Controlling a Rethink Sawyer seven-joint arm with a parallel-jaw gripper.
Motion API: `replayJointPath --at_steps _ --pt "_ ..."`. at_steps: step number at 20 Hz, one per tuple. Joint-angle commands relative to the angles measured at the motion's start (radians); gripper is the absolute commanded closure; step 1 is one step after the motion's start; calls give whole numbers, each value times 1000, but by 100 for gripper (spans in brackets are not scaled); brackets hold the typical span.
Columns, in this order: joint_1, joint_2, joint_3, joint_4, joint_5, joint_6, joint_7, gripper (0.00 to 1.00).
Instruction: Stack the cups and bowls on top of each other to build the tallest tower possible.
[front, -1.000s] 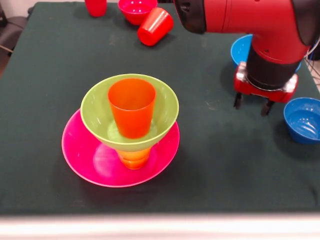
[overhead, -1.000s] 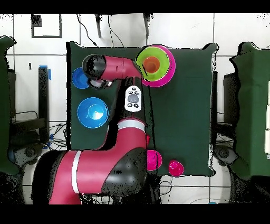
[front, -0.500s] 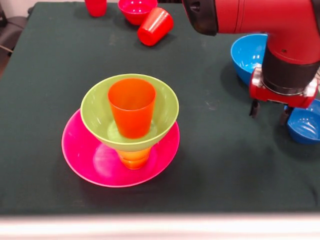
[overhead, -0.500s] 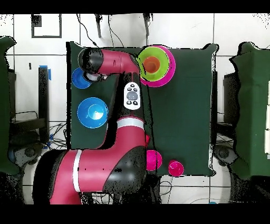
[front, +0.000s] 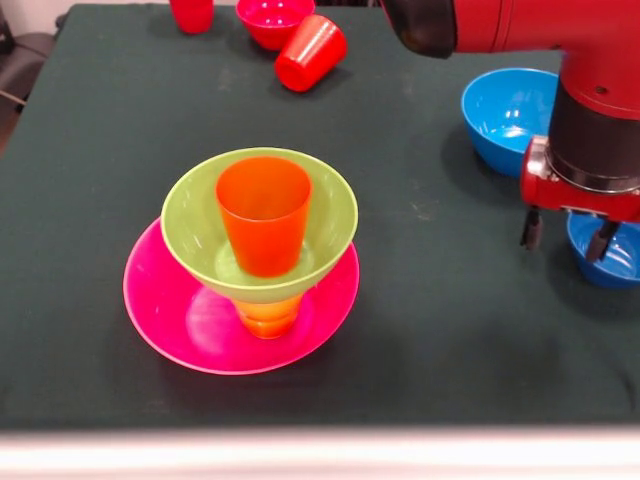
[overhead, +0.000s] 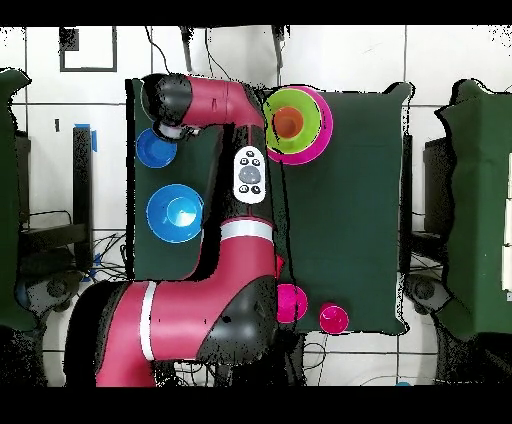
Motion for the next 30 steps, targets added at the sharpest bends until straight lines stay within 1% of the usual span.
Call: replayJointPath --at_steps 1,2,6,11,16,19,22,25,26,30 --pt "4 28 138 5 17 48 -40 0" --pt "7 8 146 56 21 20 -50 0" --pt "6 -6 170 114 21 3 -96 0" --pt "11 23 171 80 -7 66 -137 0" --pt "16 38 171 79 -24 76 -151 0" --pt "27 68 156 41 -50 83 -162 0" --pt "41 75 120 21 -89 110 -182 0" --pt "39 85 116 8 -108 129 -201 0" --pt "37 71 118 39 -110 125 -204 0" --pt "23 46 133 87 -112 145 -217 0"
